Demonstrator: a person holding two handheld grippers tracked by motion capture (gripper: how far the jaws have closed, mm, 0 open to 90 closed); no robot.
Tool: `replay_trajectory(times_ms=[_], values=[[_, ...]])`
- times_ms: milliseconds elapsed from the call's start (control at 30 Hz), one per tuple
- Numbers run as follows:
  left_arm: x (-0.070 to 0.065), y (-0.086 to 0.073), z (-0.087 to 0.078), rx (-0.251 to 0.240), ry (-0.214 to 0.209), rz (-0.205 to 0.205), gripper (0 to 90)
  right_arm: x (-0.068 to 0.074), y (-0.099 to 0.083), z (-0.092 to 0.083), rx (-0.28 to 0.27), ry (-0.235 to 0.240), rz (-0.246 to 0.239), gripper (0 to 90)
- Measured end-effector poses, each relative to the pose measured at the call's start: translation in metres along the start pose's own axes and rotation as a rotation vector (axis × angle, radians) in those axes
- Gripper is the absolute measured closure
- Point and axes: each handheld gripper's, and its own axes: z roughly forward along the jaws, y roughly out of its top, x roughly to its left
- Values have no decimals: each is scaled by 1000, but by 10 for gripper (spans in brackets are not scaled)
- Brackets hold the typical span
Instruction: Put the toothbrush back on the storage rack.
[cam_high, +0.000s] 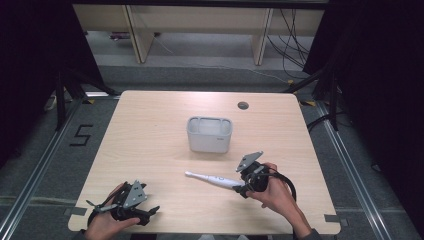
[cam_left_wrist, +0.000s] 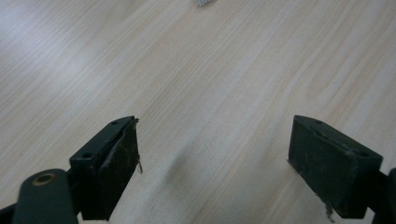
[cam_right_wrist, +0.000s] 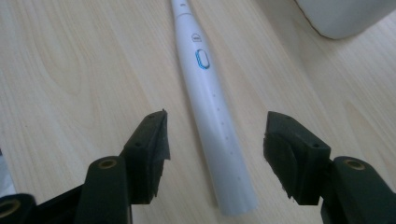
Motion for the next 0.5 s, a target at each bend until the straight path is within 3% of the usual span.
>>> replay_trajectory(times_ms=[33,67,500], values=[[0,0,0,-1,-1,0,157,2,2,0,13,-2,18,413],[0,0,0,-1,-3,-5,157,1,7,3,19,8,-6,417],[0,0,0,0,-2,1,157,0,33,28,146,69,-74,509]])
